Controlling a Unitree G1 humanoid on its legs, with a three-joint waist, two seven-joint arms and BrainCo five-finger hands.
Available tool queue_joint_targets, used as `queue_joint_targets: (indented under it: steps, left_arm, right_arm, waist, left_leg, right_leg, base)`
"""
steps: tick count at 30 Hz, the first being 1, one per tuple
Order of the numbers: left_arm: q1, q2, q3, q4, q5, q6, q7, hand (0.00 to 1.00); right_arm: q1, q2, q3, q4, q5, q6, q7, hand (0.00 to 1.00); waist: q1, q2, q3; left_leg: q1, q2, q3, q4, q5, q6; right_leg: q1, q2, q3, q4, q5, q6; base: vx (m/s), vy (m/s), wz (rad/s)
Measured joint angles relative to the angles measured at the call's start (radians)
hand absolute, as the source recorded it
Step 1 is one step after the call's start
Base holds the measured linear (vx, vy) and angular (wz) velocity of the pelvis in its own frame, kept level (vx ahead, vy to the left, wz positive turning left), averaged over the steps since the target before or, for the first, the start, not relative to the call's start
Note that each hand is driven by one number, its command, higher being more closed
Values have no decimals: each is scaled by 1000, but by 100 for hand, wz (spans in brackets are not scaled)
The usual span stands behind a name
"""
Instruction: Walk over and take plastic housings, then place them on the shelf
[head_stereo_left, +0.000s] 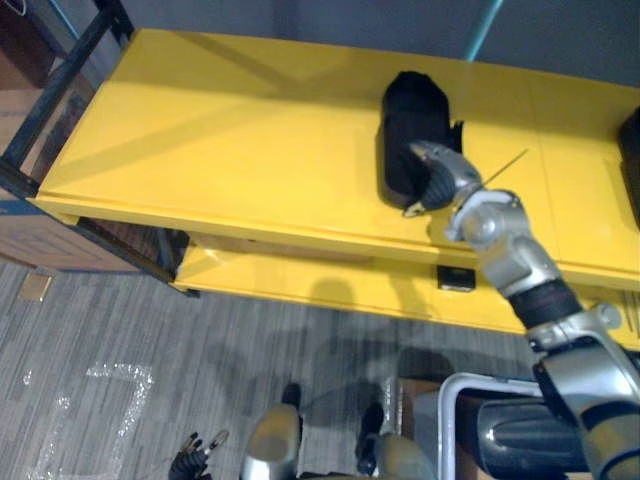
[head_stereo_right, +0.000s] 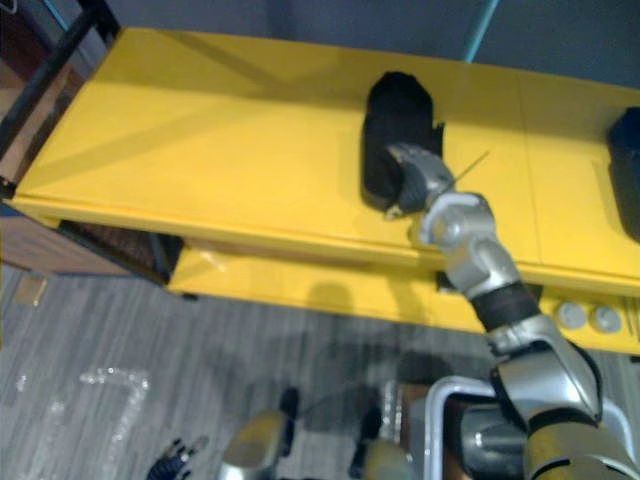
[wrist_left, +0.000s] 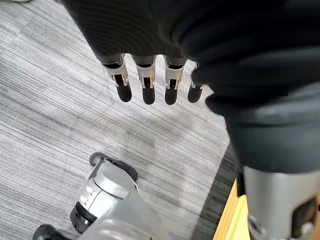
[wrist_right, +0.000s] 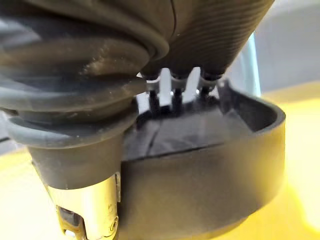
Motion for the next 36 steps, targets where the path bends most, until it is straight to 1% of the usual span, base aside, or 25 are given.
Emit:
queue_joint_targets:
  steps: [2, 7, 12, 15, 16, 19, 20, 22, 25, 27, 29, 32, 36]
  left_arm:
    - [-3, 0, 0, -10, 0, 0, 0, 0]
    - [-3, 0, -5, -15, -2, 1, 0, 0]
    - [-3, -1, -8, -20, -2, 12, 0, 0]
    - [-4, -1, -8, -26, -2, 18, 0, 0]
    - [-5, -1, -8, -38, -2, 21, 0, 0]
    - [-15, -1, -8, -38, -2, 30, 0, 0]
    - [-17, -1, -8, -38, -1, 37, 0, 0]
    - [-19, -1, -8, -38, -1, 38, 0, 0]
    - [-22, -1, -8, -38, -1, 39, 0, 0]
    - [-29, -1, -8, -38, 0, 41, 0, 0]
    - [-31, -1, -8, -39, 0, 43, 0, 0]
    - [-31, -1, -8, -39, 1, 46, 0, 0]
    - [-32, 0, -8, -41, 2, 49, 1, 0]
  right_arm:
    - [-13, -16, 0, 21, -1, -12, -19, 0]
    - [-59, -21, 0, 69, 2, -41, -55, 0]
    - [-69, -33, 0, 84, 2, -49, -54, 0]
    - [-82, -38, 1, 107, -8, -75, -5, 0]
    - [-84, -44, 2, 109, -8, -81, 33, 0]
    - [-97, -51, 4, 111, 3, -90, 104, 0]
    - [-108, -59, 5, 113, 4, -107, 128, 0]
    - [-123, -79, 19, 116, 4, -127, 191, 0]
    - [-136, -82, 27, 116, 5, -145, 247, 0]
    - [-146, -85, 29, 124, 21, -149, 301, 0]
    - [-155, -85, 33, 128, 20, -149, 320, 0]
    - [-166, -85, 47, 153, 18, -148, 321, 0]
    - [-172, -85, 49, 192, -18, -138, 328, 0]
  waist:
    - [0, 4, 2]
    - [4, 20, 11]
    - [4, 21, 12]
    - [4, 26, 15]
    - [5, 32, 23]
    - [4, 38, 42]
    - [4, 38, 44]
    - [5, 38, 44]
    - [6, 38, 44]
    - [7, 38, 44]
    - [8, 38, 44]
    - [12, 37, 44]
    - [31, 35, 43]
  left_leg:
    - [-8, -3, -12, -1, 5, -1]
    - [-8, -5, -13, 0, 6, 0]
    - [-8, -5, -13, 0, 6, 0]
    - [-8, -5, -13, 0, 6, 0]
    - [-8, -5, -13, 1, 6, 0]
    - [-7, -3, -13, 1, 6, 0]
    - [-7, -3, -13, 1, 6, 0]
    - [-7, -2, -13, 0, 6, 0]
    - [-6, -2, -13, 0, 6, 0]
    - [-6, -2, -13, 0, 6, 0]
    - [-4, -2, -12, 0, 6, 0]
    - [-1, 0, -12, 0, 6, 0]
    - [7, 1, -12, -4, 10, -4]
  right_leg:
    - [-2, -2, -13, 0, 0, 0]
    - [-3, -3, -13, 3, 0, 0]
    - [-3, -4, -13, 3, 0, 0]
    - [-2, -4, -13, 3, 0, 0]
    - [-1, -4, -14, 3, 0, 0]
    - [-1, -3, -15, 5, 0, 0]
    - [-1, -3, -14, 5, 0, 0]
    - [0, -3, -15, 5, -1, -1]
    - [0, -4, -16, 5, -1, -1]
    - [0, -6, -16, 5, -1, -1]
    - [1, -8, -16, 5, -1, -2]
    - [3, -7, -16, 8, -2, -3]
    - [5, -7, -15, 17, -4, -7]
  base:
    - [-21, 0, 19]
    - [-4, 1, 1]
    - [0, 0, 0]
    - [0, 0, 0]
    - [0, 0, 0]
    - [0, 0, 0]
    - [0, 0, 0]
    - [0, 0, 0]
    - [0, 0, 0]
    - [0, 0, 0]
    - [0, 0, 0]
    - [0, 0, 0]
    - [0, 0, 0]
